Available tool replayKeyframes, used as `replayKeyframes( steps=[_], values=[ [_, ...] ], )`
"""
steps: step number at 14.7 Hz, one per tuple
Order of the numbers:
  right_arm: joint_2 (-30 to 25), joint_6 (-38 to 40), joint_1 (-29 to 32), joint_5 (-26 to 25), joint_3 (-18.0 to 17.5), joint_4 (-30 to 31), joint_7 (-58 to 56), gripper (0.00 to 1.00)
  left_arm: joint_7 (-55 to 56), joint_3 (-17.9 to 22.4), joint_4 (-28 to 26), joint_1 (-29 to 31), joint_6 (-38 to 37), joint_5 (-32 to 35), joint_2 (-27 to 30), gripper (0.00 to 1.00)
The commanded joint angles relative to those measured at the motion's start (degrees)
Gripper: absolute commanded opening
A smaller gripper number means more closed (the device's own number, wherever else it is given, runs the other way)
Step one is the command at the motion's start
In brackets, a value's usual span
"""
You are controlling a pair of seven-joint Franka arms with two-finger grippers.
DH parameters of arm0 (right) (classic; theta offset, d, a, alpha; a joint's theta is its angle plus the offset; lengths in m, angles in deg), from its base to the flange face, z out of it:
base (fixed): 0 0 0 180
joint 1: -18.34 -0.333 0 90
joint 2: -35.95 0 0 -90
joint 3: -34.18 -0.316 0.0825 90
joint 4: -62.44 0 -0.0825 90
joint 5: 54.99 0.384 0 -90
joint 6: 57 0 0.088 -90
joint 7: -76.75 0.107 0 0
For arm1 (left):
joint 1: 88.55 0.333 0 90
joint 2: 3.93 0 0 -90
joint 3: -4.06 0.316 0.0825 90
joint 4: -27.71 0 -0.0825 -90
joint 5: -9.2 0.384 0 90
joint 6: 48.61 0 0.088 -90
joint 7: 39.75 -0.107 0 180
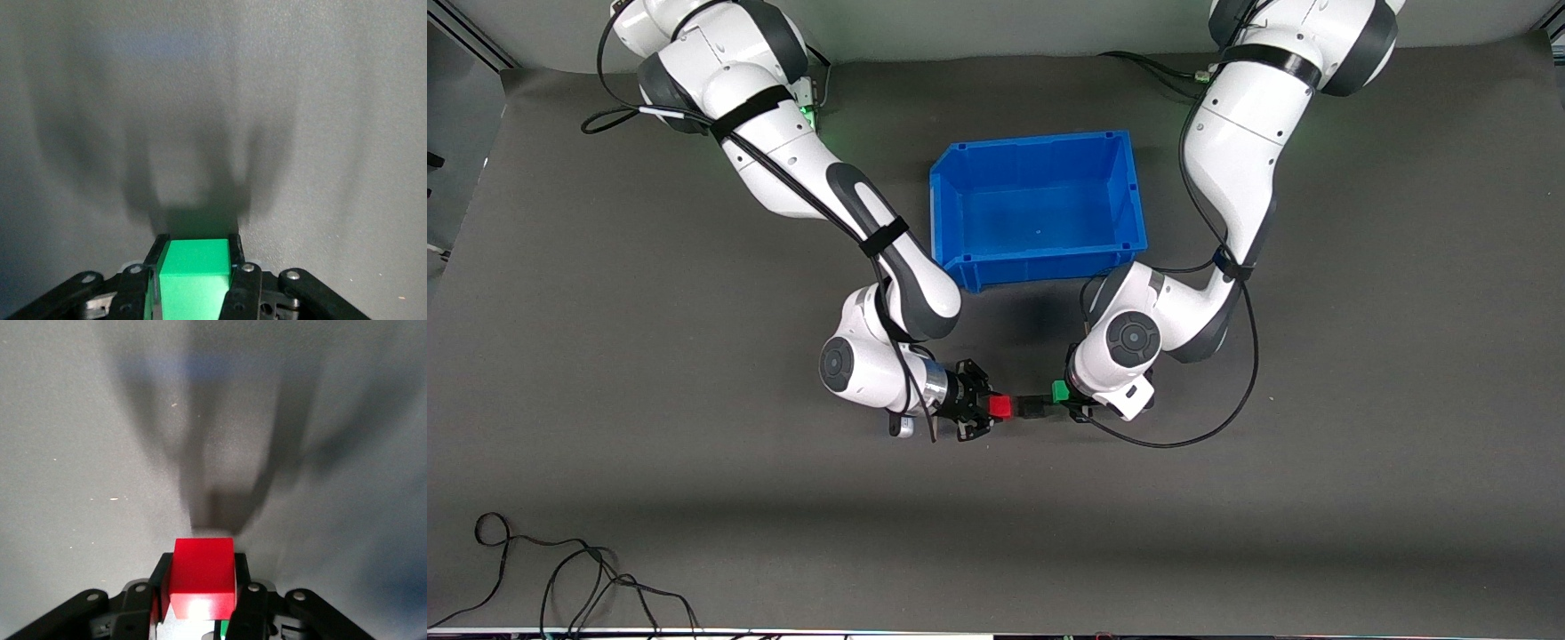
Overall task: Attach green and red cubes to black cube
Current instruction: 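Carry the red cube with the right gripper while the left gripper carries the green, then press both cubes against the black cube and open both grippers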
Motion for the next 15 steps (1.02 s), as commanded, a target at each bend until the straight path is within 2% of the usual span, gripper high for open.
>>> replayKeyframes(
  steps=[1,8,15],
  values=[
    [1.7,-0.84,-1.24,0.82,0.59,-2.05,-1.57,0.19,3.35,0.7,4.89,-0.55,-1.03,-0.57,-2.49,0.0],
    [3.37,-4.18,-2.91,0.82,0.59,-2.22,-1.84,0.19,3.88,0.7,5.95,-0.46,-0.07,-0.57,-3.9,0.0],
    [3.38,-4.36,-3.44,1.08,0.5,-2.4,-1.66,0.19,4.67,0.7,7.1,-0.81,-0.06,-0.57,-3.9,0.0]
  ],
)
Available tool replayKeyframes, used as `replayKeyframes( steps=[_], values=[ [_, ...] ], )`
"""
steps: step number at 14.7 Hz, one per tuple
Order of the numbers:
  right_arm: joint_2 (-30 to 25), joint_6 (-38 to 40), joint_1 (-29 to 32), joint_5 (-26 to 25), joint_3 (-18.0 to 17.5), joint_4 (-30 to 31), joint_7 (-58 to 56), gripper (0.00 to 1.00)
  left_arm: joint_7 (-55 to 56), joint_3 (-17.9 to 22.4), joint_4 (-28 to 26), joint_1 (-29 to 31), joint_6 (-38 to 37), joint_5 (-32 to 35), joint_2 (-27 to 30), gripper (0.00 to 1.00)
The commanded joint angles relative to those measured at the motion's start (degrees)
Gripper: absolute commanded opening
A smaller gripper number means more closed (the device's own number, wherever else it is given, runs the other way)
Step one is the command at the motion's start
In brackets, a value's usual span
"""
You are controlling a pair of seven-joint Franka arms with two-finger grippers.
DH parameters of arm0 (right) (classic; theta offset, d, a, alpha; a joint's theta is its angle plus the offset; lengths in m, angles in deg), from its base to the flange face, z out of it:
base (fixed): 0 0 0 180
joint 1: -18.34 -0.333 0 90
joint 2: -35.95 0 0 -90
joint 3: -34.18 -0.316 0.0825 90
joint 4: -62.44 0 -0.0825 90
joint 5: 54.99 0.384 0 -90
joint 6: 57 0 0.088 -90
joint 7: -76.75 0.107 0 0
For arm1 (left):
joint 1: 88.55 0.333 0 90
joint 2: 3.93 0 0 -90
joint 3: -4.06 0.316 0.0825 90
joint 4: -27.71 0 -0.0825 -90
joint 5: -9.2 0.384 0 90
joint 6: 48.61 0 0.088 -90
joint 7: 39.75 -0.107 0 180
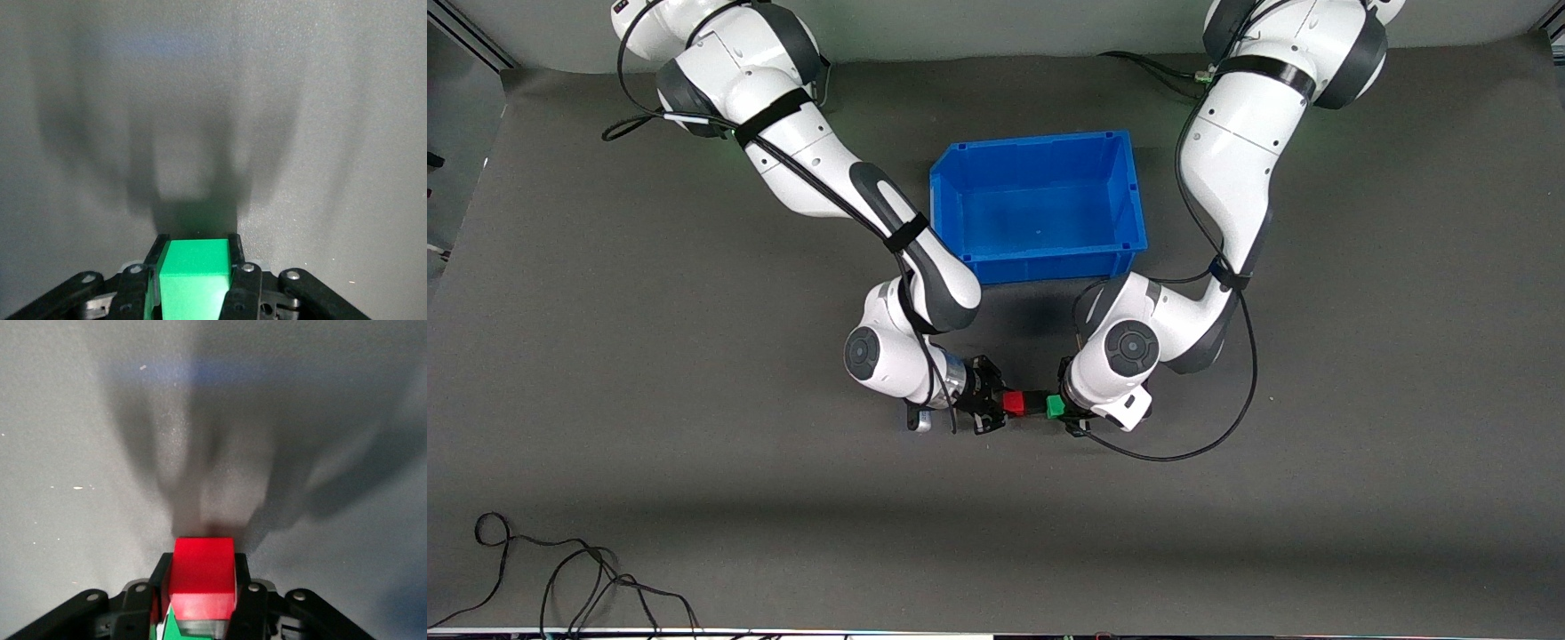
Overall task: Attach green and red cubes to black cube
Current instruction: 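Press both cubes against the black cube and open both grippers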
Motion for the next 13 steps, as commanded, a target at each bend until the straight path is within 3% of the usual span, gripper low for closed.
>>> replayKeyframes(
  steps=[1,11,12,13],
  values=[
    [1.32,-0.82,-0.92,1.08,0.52,-1.83,-0.77,0.19,1.42,0.47,1.76,-0.92,-0.26,-0.44,-1.09,0.0],
    [1.15,-0.82,-0.75,1.17,0.17,-1.83,-0.77,0.22,0.72,0.47,1.68,-1.53,-1.31,0.61,-1.53,0.0],
    [1.06,-0.82,-0.57,1.17,0.17,-1.83,-0.68,0.26,0.63,0.47,1.68,-1.53,-1.4,0.7,-1.44,0.09],
    [0.97,-0.82,-0.57,1.25,0.08,-1.83,-0.68,0.29,0.54,0.47,1.68,-1.53,-1.49,1.31,-1.27,0.37]
  ],
)
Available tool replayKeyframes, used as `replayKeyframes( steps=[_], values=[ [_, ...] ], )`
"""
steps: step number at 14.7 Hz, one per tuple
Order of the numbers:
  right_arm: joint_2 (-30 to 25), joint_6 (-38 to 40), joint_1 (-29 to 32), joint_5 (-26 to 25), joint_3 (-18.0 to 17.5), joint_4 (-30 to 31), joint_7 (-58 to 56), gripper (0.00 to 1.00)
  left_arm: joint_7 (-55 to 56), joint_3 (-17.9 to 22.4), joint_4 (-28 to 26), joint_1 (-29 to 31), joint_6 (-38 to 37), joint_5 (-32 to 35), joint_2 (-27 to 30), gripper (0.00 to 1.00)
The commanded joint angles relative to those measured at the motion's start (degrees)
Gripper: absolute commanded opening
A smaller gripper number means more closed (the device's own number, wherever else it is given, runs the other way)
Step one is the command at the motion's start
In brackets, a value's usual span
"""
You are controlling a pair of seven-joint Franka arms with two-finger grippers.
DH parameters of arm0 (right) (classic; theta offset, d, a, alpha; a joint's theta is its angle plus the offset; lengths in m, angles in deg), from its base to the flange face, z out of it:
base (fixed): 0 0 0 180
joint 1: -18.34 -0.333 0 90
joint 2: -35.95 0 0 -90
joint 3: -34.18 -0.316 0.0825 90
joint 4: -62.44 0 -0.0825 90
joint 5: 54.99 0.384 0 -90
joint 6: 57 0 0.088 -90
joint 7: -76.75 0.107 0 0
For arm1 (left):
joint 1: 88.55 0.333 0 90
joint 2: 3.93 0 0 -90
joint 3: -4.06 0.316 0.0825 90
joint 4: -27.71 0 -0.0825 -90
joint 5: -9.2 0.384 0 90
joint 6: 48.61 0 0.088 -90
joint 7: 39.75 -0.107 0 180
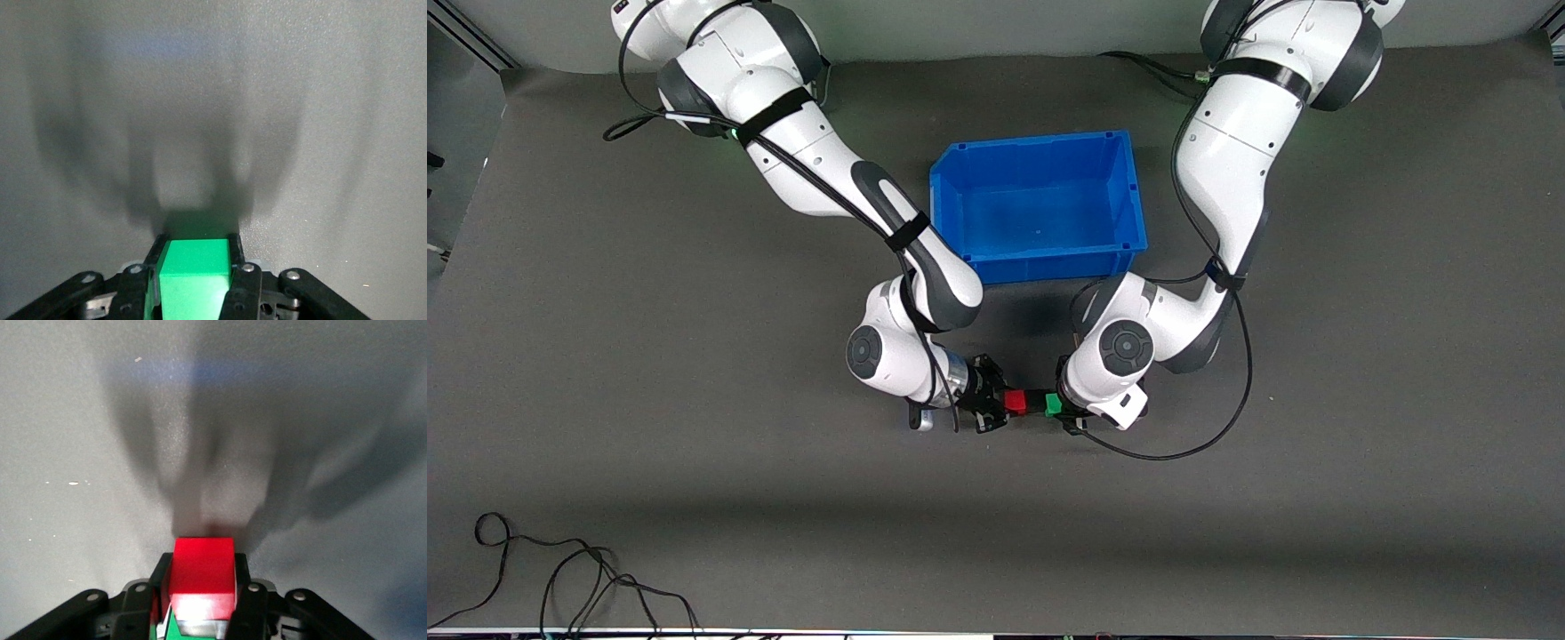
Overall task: Attach green and red cubes to black cube
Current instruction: 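Press both cubes against the black cube and open both grippers, then lift both grippers away from the joined cubes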
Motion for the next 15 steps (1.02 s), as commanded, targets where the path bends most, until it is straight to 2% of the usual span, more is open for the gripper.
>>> replayKeyframes(
  steps=[1,3,4,6,8,10,15],
  values=[
    [0.78,-0.76,-0.39,1.26,0.06,-1.78,-0.59,0.29,0.51,0.53,1.54,-1.05,-1.35,1.84,-0.57,0.59],
    [0.69,-0.76,-0.39,1.26,0.06,-1.78,-0.42,0.29,0.68,0.53,1.54,-1.05,-1.44,2.11,-0.39,0.92],
    [0.69,-0.76,-0.39,1.26,0.06,-1.78,-0.42,0.31,0.86,0.53,1.54,-1.05,-1.53,2.11,-0.3,1.0],
    [0.69,-0.76,-0.21,1.34,0.06,-1.78,-0.24,0.58,0.86,0.53,1.54,-1.05,-1.7,2.11,0.05,1.0],
    [0.69,-0.76,-0.13,1.34,0.06,-1.78,-0.24,1.0,0.86,0.53,1.62,-1.05,-1.7,2.02,0.14,1.0],
    [0.42,-0.67,-0.13,1.34,0.06,-1.87,-0.24,1.0,0.68,0.53,1.62,-1.05,-2.14,2.2,0.84,1.0],
    [-3.35,0.73,1.98,1.43,0.23,-1.78,0.02,1.0,-1.59,1.4,1.54,1.23,-12.76,2.72,6.98,1.0]
  ],
)
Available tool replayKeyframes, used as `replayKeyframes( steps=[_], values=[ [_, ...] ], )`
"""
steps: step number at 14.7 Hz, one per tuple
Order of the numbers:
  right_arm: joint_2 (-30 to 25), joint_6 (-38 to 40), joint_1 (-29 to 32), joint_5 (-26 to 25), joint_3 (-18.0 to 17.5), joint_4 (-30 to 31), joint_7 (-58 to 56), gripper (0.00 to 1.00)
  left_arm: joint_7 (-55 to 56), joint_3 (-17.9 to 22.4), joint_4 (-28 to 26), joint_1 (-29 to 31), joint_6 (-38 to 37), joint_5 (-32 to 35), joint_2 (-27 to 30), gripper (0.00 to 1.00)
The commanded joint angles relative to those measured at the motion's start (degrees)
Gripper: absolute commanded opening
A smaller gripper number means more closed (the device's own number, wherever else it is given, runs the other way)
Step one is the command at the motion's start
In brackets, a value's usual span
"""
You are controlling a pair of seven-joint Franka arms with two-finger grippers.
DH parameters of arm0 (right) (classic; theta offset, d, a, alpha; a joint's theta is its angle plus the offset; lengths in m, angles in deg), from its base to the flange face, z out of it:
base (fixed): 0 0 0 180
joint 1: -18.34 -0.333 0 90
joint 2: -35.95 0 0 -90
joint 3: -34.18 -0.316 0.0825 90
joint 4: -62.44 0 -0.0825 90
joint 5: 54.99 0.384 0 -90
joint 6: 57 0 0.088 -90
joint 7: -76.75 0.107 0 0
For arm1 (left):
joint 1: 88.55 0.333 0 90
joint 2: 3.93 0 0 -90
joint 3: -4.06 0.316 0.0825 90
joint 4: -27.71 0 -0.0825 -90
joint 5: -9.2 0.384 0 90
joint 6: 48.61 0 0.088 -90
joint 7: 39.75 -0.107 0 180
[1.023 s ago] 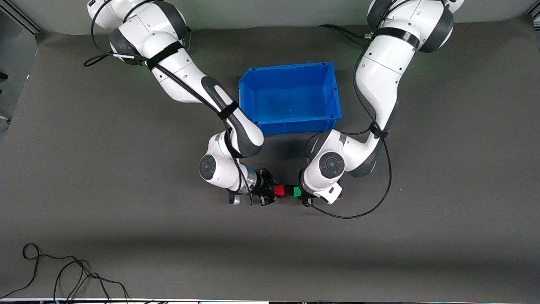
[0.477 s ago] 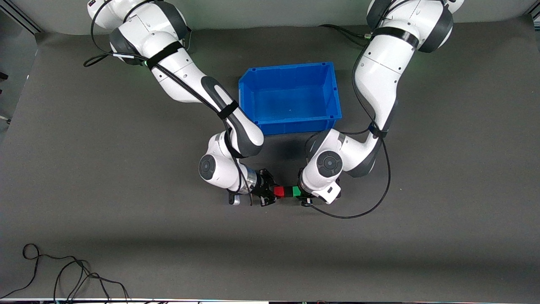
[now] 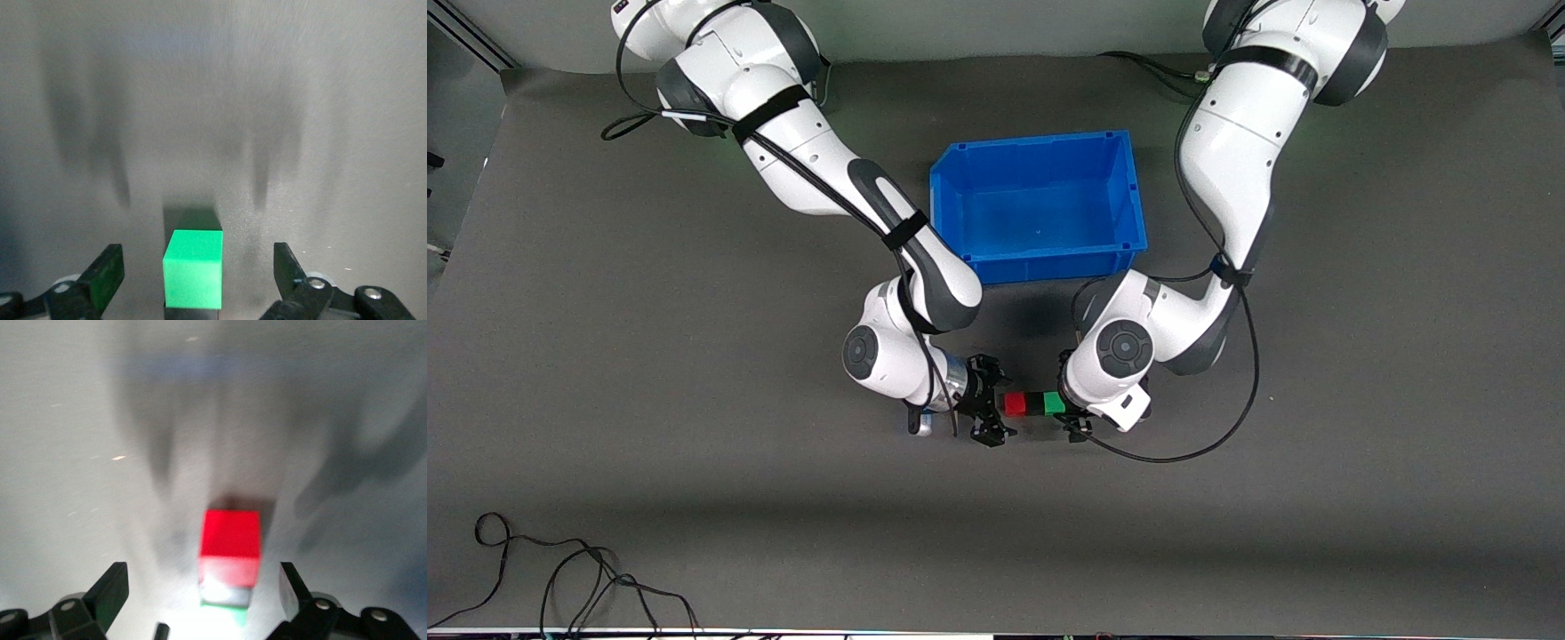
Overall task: Attach green and red cubes to black cube
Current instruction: 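Lift both grippers away from the joined cubes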
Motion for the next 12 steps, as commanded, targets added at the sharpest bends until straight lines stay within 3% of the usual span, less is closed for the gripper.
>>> replayKeyframes(
  steps=[1,4,6,9,12],
  values=[
    [-3.91,3.08,2.14,1.32,0.39,0.59,0.02,1.0,-3.74,0.59,-0.84,1.84,-6.52,1.15,5.76,1.0],
    [-8.48,14.93,6.09,-1.21,3.02,0.59,-1.38,1.0,-11.03,0.5,-1.54,4.48,-14.59,1.06,10.77,1.0],
    [-11.64,20.48,6.89,-5.6,4.78,0.85,-1.65,1.0,-17.97,0.5,-2.33,7.28,-19.09,1.06,13.5,1.0],
    [-15.77,28.65,7.07,-9.73,9.7,0.94,-4.88,1.0,-29.74,0.59,-7.15,11.68,-19.72,1.15,18.76,1.0],
    [-20.96,40.59,7.07,-13.79,15.67,1.73,-15.41,1.0,-46.33,0.59,-10.86,16.6,-23.38,1.32,24.13,1.0]
  ],
)
